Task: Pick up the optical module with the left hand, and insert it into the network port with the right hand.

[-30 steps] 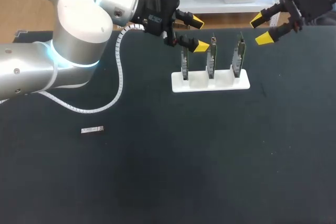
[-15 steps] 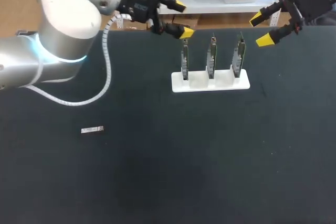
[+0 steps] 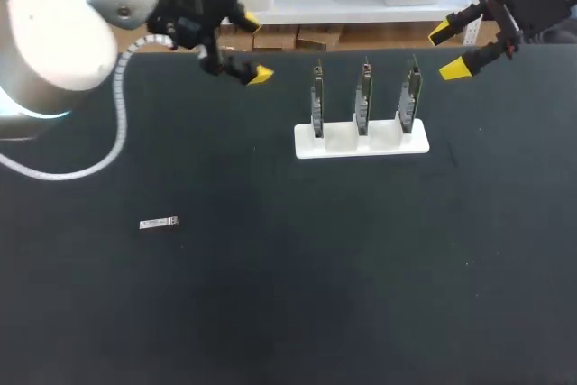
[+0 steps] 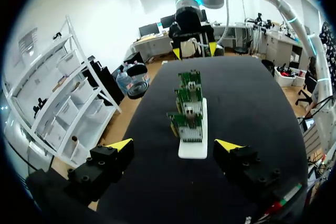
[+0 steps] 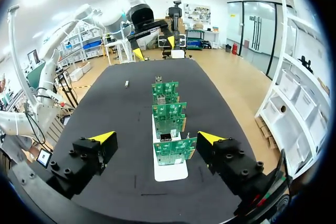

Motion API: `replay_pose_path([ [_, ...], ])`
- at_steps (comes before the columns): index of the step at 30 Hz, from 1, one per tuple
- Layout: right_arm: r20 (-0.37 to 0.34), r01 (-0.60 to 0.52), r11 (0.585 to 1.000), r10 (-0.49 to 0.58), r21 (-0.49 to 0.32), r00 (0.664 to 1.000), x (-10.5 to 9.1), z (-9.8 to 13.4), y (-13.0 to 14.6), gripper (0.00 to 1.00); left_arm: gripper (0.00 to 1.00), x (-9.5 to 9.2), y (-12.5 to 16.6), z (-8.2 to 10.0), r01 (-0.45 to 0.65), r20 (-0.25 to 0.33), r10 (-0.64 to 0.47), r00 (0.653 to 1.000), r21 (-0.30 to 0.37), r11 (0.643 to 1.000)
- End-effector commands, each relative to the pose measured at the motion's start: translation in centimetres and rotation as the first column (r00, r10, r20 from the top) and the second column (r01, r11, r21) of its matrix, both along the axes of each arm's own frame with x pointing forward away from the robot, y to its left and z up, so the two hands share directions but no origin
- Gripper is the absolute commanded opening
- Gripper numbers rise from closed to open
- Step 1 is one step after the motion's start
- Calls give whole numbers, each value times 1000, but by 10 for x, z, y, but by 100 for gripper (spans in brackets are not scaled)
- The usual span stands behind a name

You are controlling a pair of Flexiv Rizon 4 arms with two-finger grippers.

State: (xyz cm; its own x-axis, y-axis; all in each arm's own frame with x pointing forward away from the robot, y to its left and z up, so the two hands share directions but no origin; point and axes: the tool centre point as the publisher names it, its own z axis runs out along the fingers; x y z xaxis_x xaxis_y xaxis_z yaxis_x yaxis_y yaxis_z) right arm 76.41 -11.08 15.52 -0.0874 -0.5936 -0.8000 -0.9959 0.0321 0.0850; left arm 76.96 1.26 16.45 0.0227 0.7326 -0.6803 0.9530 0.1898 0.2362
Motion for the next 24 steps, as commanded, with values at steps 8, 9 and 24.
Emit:
replay_pose_path([
  [8, 3, 4, 1000, -4, -1, 1000, -2, 0, 0, 100, 100, -22, 78, -54, -75, -159, 128, 979, 299, 951],
  [9, 3, 4, 1000, -4, -1, 1000, -2, 0, 0, 100, 100, -24, 83, -59, -85, -182, 152, 971, 330, 940],
  [24, 3, 4, 1000, -4, -1, 1000, -2, 0, 0, 100, 100, -47, 158, -120, 18, -238, 94, 967, 431, 902],
])
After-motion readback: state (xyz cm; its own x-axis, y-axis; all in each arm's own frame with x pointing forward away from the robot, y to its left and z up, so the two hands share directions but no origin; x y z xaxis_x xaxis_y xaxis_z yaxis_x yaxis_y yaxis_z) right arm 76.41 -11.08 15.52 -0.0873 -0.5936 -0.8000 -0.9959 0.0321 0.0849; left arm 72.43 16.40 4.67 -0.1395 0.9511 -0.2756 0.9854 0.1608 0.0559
